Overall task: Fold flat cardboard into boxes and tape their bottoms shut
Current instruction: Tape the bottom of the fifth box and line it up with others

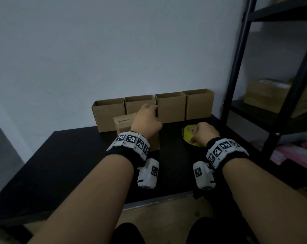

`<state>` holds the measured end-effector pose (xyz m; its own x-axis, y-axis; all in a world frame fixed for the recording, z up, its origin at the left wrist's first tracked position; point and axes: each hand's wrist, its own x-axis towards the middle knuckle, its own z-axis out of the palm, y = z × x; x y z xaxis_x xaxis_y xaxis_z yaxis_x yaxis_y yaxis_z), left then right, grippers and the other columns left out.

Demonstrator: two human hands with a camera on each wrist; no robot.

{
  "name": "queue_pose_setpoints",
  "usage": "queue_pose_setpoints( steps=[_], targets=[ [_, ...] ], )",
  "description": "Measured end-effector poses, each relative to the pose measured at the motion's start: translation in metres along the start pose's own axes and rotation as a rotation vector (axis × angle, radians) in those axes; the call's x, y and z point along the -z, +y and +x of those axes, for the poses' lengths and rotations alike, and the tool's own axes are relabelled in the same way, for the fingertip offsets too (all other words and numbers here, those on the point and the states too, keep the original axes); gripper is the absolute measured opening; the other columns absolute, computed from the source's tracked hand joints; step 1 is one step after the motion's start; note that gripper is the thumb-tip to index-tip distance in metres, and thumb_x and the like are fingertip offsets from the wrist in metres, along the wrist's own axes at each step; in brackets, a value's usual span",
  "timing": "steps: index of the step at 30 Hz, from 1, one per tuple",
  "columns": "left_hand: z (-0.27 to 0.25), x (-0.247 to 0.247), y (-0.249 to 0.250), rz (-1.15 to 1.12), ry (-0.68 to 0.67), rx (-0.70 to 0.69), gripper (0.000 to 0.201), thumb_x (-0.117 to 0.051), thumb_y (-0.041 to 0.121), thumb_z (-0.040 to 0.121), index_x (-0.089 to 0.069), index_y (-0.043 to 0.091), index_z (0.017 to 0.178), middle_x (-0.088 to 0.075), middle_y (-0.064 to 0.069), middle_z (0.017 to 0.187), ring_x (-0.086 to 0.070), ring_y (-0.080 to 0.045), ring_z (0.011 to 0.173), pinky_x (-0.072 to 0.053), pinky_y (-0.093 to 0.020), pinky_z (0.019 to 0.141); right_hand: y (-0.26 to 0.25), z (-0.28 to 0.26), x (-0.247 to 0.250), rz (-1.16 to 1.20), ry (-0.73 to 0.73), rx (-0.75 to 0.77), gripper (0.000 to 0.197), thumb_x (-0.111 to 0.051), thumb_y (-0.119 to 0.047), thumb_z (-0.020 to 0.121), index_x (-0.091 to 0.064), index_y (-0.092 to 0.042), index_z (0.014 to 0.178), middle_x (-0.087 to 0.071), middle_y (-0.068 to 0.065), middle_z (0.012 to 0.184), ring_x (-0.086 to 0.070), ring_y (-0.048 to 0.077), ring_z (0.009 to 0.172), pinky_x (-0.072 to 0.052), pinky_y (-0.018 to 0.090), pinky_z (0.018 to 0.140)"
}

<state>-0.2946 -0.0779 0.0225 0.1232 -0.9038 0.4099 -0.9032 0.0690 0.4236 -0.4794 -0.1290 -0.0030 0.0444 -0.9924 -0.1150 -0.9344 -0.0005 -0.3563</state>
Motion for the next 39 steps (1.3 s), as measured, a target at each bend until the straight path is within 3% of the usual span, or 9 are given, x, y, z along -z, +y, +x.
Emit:
queue_pose_setpoints(
  steps=[4,8,14,17,22,27,32,35,39],
  targets=[
    [0.003,0.013,-0.002,-0.156,0.031,0.107,0.048,-0.050,0.005,0.088,-0.050,0.012,0.136,-0.037,-0.007,0.145,-0.041,-0.024,0.130,-0.038,-0.032,0.105,-0.006,-0.002,0.005,0.067,-0.011,0.006,0.056,-0.071,-0.023,0.087,-0.049,-0.003,0.134,-0.054,0.015,0.133,-0.053,0.031,0.120,-0.046,0.039,0.100],
    [0.008,0.026,-0.019,-0.126,0.059,0.119,0.039,-0.044,0.006,0.092,-0.056,0.016,0.128,-0.044,-0.005,0.140,-0.049,-0.022,0.121,-0.043,-0.028,0.094,-0.021,-0.008,0.012,0.404,0.183,0.189,0.032,-0.059,-0.023,0.095,-0.062,-0.003,0.119,-0.062,0.014,0.119,-0.058,0.028,0.109,-0.047,0.037,0.093],
    [0.008,0.029,-0.052,0.199,-0.115,0.174,0.043,-0.037,0.048,0.095,-0.052,0.037,0.133,-0.049,-0.002,0.141,-0.044,-0.027,0.128,-0.031,-0.049,0.109,-0.069,-0.019,0.014,0.814,-0.042,0.228,0.030,-0.045,-0.023,0.102,-0.062,-0.004,0.116,-0.064,0.017,0.116,-0.064,0.028,0.100,-0.051,0.043,0.096],
    [0.006,0.024,-0.059,0.263,-0.150,0.111,0.044,-0.026,0.053,0.098,-0.046,0.044,0.136,-0.048,0.003,0.144,-0.041,-0.023,0.132,-0.021,-0.052,0.113,-0.082,-0.021,0.009,0.842,-0.046,0.271,0.027,-0.048,-0.020,0.101,-0.065,-0.006,0.117,-0.065,0.016,0.118,-0.063,0.028,0.104,-0.051,0.041,0.097],
    [0.004,0.023,-0.058,0.301,-0.170,0.104,0.046,-0.021,0.048,0.100,-0.039,0.041,0.142,-0.041,0.002,0.149,-0.034,-0.022,0.137,-0.011,-0.054,0.116,-0.091,-0.023,-0.002,0.766,0.039,0.335,0.030,-0.053,-0.022,0.098,-0.071,0.001,0.109,-0.069,0.015,0.111,-0.062,0.027,0.104,-0.046,0.032,0.086],
    [0.006,0.024,-0.057,0.256,-0.196,0.116,0.046,-0.021,0.045,0.101,-0.038,0.039,0.143,-0.038,0.002,0.151,-0.032,-0.023,0.139,-0.008,-0.054,0.115,-0.095,-0.021,-0.010,0.804,0.027,0.247,0.027,-0.058,-0.024,0.094,-0.071,-0.002,0.101,-0.069,0.011,0.102,-0.062,0.023,0.096,-0.048,0.035,0.091],
    [0.005,0.029,-0.057,0.107,-0.172,0.169,0.042,-0.031,0.037,0.101,-0.048,0.032,0.138,-0.046,0.001,0.146,-0.037,-0.022,0.136,-0.005,-0.052,0.116,-0.098,-0.021,-0.020,0.856,-0.053,0.108,0.028,-0.053,-0.039,0.093,-0.054,-0.017,0.077,-0.057,0.005,0.084,-0.056,0.022,0.080,-0.048,0.047,0.096],
    [0.002,0.033,-0.063,-0.088,-0.109,0.205,0.040,-0.042,0.023,0.099,-0.048,0.021,0.139,-0.044,-0.003,0.146,-0.035,-0.023,0.137,-0.007,-0.048,0.119,-0.099,-0.023,-0.019,0.868,-0.090,0.107,0.028,-0.054,-0.040,0.094,-0.059,-0.012,0.091,-0.062,0.011,0.098,-0.059,0.025,0.089,-0.049,0.047,0.097],
    [-0.008,0.044,-0.067,-0.324,-0.024,0.288,0.053,-0.047,0.016,0.098,-0.030,0.011,0.147,-0.027,-0.007,0.154,-0.026,-0.025,0.142,-0.021,-0.038,0.117,-0.104,-0.024,-0.015,0.829,-0.099,0.104,0.039,-0.049,-0.032,0.095,-0.062,0.000,0.113,-0.062,0.020,0.116,-0.060,0.035,0.102,-0.050,0.048,0.096]
  ],
)
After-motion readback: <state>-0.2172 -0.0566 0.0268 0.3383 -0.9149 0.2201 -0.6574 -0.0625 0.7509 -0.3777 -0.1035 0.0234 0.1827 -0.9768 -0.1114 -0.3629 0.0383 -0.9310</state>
